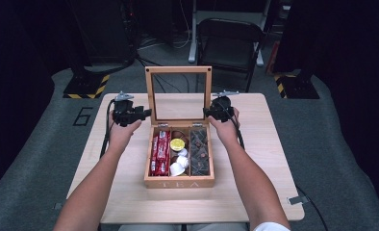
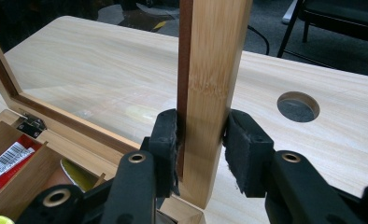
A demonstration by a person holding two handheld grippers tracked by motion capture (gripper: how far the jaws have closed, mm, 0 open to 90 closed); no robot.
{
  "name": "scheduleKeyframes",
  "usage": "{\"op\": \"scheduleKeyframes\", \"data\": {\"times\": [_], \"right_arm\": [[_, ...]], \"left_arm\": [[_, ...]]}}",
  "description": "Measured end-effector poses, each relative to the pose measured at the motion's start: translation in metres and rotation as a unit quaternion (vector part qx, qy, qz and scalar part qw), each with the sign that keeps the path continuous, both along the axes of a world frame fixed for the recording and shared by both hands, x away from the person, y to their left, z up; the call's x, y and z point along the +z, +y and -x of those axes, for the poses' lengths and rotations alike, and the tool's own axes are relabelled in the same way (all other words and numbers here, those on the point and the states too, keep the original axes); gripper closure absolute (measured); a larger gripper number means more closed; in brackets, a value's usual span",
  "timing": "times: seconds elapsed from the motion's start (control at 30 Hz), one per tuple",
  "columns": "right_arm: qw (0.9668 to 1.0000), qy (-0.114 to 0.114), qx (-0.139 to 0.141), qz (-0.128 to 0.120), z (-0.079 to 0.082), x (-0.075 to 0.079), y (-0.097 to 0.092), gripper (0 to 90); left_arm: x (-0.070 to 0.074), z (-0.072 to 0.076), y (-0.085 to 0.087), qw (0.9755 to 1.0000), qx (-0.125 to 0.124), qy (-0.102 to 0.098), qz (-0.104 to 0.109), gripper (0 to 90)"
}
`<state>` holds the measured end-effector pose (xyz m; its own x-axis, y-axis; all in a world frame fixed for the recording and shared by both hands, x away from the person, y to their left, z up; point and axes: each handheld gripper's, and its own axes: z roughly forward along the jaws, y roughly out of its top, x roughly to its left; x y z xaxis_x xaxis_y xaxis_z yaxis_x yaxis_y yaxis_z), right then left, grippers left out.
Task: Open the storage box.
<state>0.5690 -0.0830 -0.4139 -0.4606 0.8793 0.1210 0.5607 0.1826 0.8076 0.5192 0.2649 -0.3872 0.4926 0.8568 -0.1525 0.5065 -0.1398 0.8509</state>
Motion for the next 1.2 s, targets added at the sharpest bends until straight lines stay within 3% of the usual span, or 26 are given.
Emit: {"op": "scheduleKeyframes", "data": {"times": [0.3,0.53,0.9,1.2], "right_arm": [[0.9999,0.002,0.003,-0.009,0.003,-0.001,-0.002,53.4],[0.9999,-0.014,0.0,-0.002,0.012,0.006,-0.009,46.4],[0.9991,-0.025,0.033,0.004,0.032,0.022,-0.014,44.9],[0.9965,-0.045,0.071,0.002,0.054,0.032,-0.004,43.1]], "left_arm": [[0.0,0.002,0.005,1.0,0.008,0.0,0.004,54.5],[0.001,0.004,0.01,0.9999,0.012,0.0,0.006,54.4],[0.008,0.009,0.016,0.9999,0.013,-0.003,0.009,54.2],[0.014,0.018,0.021,0.9998,0.014,-0.008,0.013,54.0]]}}
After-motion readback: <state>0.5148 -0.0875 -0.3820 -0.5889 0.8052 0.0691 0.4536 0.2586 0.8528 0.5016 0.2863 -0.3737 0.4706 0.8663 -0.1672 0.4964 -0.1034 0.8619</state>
